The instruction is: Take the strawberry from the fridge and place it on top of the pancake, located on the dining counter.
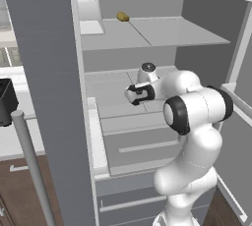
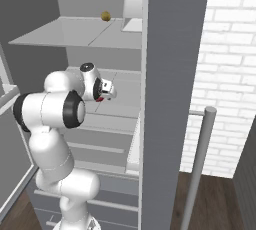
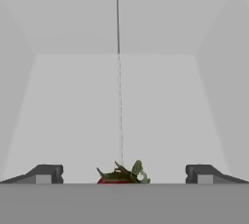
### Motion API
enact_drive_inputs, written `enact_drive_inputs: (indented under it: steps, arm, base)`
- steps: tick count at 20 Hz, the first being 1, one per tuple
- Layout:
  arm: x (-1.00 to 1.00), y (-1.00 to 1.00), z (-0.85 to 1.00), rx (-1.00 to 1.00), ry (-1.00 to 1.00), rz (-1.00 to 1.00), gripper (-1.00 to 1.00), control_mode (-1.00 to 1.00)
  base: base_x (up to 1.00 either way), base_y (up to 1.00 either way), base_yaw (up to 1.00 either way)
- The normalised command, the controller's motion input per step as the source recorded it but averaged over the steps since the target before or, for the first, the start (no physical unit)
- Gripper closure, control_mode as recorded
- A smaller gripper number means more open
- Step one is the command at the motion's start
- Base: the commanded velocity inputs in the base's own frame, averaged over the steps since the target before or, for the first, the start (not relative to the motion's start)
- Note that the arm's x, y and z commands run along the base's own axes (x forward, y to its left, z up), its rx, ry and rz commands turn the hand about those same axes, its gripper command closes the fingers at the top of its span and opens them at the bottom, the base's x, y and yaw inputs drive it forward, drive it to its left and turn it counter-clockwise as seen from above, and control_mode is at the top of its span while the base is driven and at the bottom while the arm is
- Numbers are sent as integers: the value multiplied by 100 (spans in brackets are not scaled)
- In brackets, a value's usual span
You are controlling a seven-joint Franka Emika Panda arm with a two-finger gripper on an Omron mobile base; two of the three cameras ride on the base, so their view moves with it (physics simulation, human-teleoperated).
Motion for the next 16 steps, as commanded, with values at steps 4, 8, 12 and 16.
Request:
enact_drive_inputs:
  steps: [4,8,12,16]
  arm:
    - [-9,0,-31,0,-1,0,-100,-100]
    - [-13,1,-32,0,-1,0,-100,-100]
    - [-6,3,-31,0,0,0,-100,-100]
    - [-14,2,-28,0,0,0,-100,-100]
  base:
    - [0,0,0]
    - [0,0,0]
    - [0,0,0]
    - [0,0,0]
